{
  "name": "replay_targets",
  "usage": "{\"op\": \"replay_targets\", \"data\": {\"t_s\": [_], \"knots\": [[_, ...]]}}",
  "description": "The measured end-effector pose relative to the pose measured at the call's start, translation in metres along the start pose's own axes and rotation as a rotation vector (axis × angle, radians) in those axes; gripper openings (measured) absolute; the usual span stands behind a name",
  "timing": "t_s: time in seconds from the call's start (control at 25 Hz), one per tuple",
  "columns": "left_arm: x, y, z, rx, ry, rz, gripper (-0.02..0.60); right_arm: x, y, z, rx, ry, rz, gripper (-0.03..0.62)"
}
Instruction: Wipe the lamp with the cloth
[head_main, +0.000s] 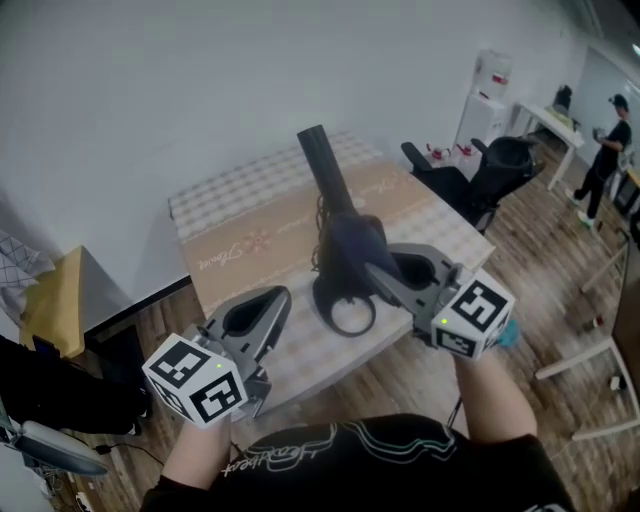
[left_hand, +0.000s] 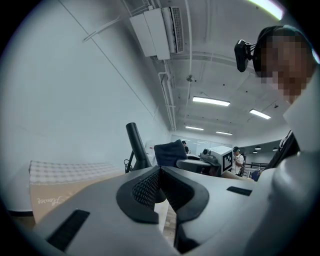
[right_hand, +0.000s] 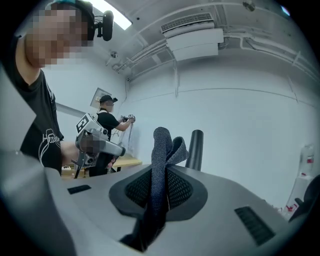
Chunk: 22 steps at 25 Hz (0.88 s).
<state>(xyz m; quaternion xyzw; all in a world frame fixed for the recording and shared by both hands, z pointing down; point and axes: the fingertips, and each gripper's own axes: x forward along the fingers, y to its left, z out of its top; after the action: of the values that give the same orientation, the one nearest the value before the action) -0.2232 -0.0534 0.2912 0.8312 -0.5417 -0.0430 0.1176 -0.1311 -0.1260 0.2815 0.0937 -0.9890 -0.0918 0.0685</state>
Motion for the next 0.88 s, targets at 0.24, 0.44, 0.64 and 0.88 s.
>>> {"op": "replay_targets", "data": {"t_s": [0.24, 0.44, 0.64, 0.88], "knots": [[0.001, 0.028, 0.008, 0.006, 0.02, -0.076, 0.0, 0.025, -0.005, 0.024, -0.095, 0.013, -0.104, 0.049], [-0.004, 0.053, 0.018, 0.003, 0.029, -0.126, 0.0, 0.051, -0.008, 0.05, -0.169, 0.037, -0.168, 0.049], [-0.01, 0.073, 0.012, -0.008, 0.037, -0.178, 0.001, 0.069, -0.014, 0.069, -0.214, 0.059, -0.259, 0.049], [-0.016, 0.091, 0.007, -0.021, 0.053, -0.216, 0.0, 0.086, -0.031, 0.087, -0.306, 0.113, -0.373, 0.049]]}}
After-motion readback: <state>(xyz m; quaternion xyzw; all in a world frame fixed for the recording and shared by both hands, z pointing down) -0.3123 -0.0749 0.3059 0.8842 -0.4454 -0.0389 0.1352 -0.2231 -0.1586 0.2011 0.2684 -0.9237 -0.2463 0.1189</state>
